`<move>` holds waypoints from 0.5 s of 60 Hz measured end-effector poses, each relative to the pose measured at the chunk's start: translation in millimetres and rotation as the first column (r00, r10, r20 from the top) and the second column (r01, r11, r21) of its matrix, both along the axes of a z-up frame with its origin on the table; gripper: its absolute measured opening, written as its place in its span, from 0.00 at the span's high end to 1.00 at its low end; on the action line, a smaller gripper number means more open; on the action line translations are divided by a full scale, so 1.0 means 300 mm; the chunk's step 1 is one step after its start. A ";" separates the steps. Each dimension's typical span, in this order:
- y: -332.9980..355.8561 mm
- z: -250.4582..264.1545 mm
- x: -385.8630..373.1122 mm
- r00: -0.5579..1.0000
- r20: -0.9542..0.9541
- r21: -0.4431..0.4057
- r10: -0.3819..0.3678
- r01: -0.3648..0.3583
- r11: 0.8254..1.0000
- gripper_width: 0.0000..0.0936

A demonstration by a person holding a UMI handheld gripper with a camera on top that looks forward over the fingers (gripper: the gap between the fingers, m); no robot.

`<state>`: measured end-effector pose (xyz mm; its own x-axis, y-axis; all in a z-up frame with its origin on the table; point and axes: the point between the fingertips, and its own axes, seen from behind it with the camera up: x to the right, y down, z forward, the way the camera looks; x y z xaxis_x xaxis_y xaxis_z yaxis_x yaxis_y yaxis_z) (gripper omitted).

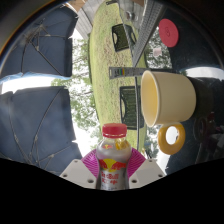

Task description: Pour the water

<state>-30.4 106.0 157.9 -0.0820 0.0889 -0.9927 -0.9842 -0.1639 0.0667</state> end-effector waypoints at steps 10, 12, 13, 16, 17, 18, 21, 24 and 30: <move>0.007 -0.003 0.085 0.954 -0.299 0.008 -0.013 0.016 1.000 0.65; 0.008 -0.003 0.101 0.945 -0.325 0.006 -0.025 0.028 1.000 0.65; 0.001 -0.001 0.129 0.939 -0.343 0.001 -0.027 0.030 1.000 0.65; 0.020 -0.021 0.131 0.926 -0.376 -0.007 -0.040 0.040 0.999 0.64; 0.021 -0.025 0.130 0.922 -0.385 -0.011 -0.041 0.040 0.999 0.65; 0.023 -0.030 0.128 0.920 -0.391 -0.015 -0.040 0.037 0.999 0.65; 0.019 -0.033 0.130 0.916 -0.401 -0.020 -0.029 0.023 1.000 0.65; 0.021 -0.030 0.112 0.920 -0.391 -0.018 -0.012 0.006 1.000 0.64; -0.019 0.092 0.069 0.981 -0.195 0.063 0.025 -0.013 0.998 0.64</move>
<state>-9.7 100.3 185.5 -0.2761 0.1449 -0.9501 -0.9498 -0.1925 0.2466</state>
